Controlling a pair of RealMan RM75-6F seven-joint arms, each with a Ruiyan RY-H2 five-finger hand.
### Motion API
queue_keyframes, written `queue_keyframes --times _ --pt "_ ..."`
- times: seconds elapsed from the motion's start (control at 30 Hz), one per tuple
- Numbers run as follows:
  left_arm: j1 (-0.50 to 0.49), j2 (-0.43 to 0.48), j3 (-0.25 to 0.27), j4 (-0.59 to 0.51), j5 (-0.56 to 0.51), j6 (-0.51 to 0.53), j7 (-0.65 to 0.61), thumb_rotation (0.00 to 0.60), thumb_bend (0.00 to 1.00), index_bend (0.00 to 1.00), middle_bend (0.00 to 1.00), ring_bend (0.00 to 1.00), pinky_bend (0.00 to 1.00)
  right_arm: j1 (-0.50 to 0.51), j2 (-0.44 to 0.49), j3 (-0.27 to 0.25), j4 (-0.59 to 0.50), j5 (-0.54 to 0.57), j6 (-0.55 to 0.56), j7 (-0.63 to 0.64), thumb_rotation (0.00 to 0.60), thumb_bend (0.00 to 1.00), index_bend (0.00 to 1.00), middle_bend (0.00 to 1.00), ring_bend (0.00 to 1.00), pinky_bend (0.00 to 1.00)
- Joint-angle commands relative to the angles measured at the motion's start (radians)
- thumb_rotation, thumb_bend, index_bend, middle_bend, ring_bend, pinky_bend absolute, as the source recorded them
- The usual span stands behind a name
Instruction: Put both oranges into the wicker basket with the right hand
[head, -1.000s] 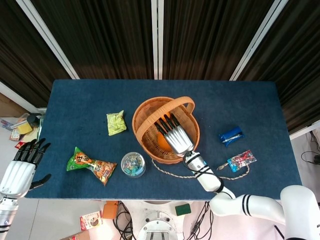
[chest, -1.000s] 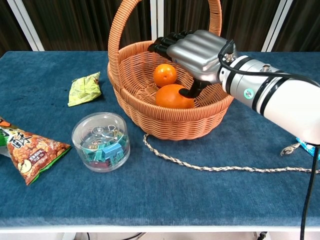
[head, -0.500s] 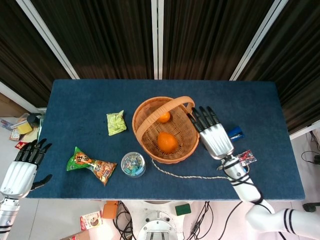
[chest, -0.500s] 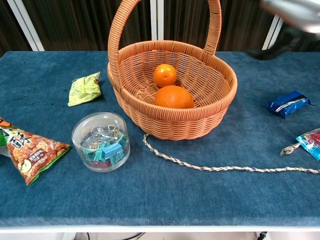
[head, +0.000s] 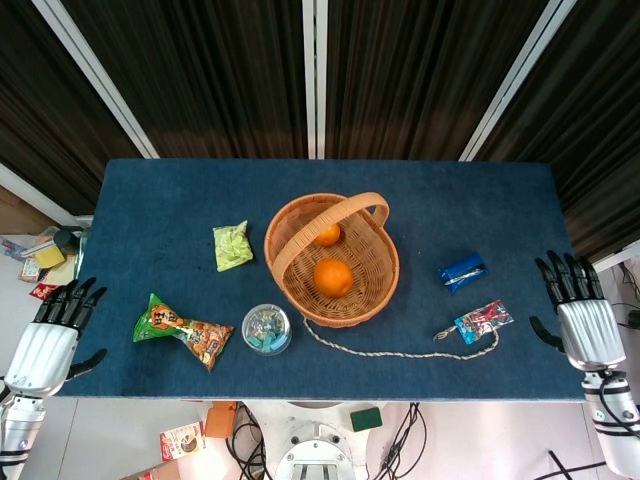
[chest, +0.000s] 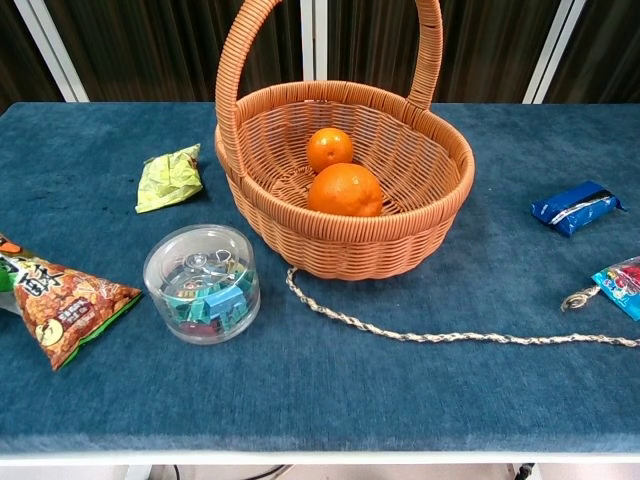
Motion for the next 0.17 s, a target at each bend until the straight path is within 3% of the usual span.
queue_keyframes --times 0.03,0.17 --pt "0.001 -0.002 -0.001 0.000 0.001 0.004 0.003 0.600 0.13 0.10 0.02 0.00 0.12 -0.069 0.010 -0.025 0.057 0.028 0.001 0.101 0.600 0.22 0.00 0.00 0.00 0.00" --pt "0.002 -0.005 -0.004 0.001 -0.008 0.000 0.006 0.600 0.13 0.10 0.02 0.00 0.12 -0.088 0.007 -0.021 0.082 0.021 -0.001 0.159 0.600 0.22 0.00 0.00 0.00 0.00"
